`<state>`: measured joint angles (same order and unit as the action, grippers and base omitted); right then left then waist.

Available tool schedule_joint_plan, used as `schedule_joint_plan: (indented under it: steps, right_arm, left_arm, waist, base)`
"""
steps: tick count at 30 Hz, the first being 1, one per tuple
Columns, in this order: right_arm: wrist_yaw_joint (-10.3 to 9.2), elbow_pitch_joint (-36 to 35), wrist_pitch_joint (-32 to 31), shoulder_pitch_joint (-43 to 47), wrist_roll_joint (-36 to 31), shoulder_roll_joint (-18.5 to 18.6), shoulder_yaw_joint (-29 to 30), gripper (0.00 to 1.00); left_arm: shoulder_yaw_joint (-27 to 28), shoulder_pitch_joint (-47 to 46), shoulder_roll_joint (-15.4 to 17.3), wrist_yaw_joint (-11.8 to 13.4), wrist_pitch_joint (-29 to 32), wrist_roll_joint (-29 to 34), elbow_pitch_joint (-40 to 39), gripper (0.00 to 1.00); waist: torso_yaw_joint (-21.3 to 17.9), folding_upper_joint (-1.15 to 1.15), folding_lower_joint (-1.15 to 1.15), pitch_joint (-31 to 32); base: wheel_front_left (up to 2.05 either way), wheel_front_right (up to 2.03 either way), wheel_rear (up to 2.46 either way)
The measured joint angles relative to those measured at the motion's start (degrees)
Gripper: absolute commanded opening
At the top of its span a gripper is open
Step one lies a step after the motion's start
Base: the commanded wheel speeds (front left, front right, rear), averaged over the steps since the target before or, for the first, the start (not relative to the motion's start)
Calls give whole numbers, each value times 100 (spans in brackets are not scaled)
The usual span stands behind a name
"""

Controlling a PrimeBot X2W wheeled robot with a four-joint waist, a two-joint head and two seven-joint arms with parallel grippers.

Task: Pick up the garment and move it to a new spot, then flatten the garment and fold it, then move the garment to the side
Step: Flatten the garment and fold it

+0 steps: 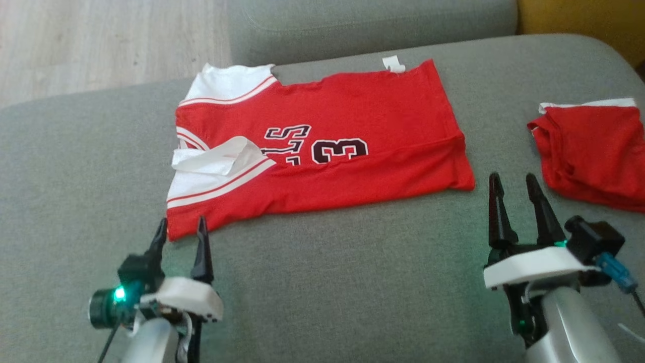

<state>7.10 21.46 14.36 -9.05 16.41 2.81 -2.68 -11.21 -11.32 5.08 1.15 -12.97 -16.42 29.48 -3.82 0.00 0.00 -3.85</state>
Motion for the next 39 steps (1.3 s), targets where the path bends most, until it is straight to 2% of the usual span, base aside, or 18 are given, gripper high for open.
schedule_joint_plan:
  steps: [6,11,13,18,19,20,21,25,31,35,39]
  right_arm:
    - [0,-120,0,-216,115,0,-103,100]
    - [0,-165,0,-274,242,0,-183,100]
    - [0,-185,0,-319,278,0,-192,100]
    - [0,-225,0,-353,349,0,-191,100]
    - [0,-225,1,-353,374,0,-190,100]
    - [0,-225,1,-353,376,0,-187,100]
    - [0,-225,0,-353,376,0,-189,100]
    - [0,-209,0,-354,376,0,-192,100]
    - [0,198,1,-474,261,0,-170,100]
    - [0,832,-134,-766,58,-1,79,100]
    - [0,1519,-374,-1172,-42,0,375,100]
  left_arm:
    - [120,-758,169,349,491,73,906,100]
    - [162,-1134,288,478,879,87,1536,100]
    - [138,-1224,321,486,1063,121,1752,100]
    - [-5,-1543,346,290,1460,135,2025,100]
    - [-4,-1559,348,267,1506,134,2040,81]
    - [-8,-1569,348,232,1526,133,2050,31]
    - [-18,-1578,346,226,1539,130,2059,0]
    - [-36,-1595,298,136,1488,37,2063,0]
    - [-24,-1552,275,138,899,19,1901,0]
    - [-89,-1551,248,112,379,30,1524,0]
    - [-247,-1550,179,77,213,94,1290,0]
  waist:
    - [-102,0,1,-275]
    - [-195,0,1,-508]
    - [-233,0,1,-569]
    - [-265,0,0,-612]
    - [-261,0,0,-607]
    - [-256,0,0,-602]
    - [-251,0,0,-597]
    - [-213,0,0,-571]
    - [-140,0,0,-557]
    - [-56,0,0,-550]
    - [52,0,0,-551]
  base:
    - [0,0,0]
    - [0,0,0]
    - [0,0,0]
    - [0,0,0]
    - [0,0,0]
    - [0,0,0]
    - [0,0,0]
    - [0,0,0]
    - [0,0,0]
    - [0,0,0]
    - [0,0,0]
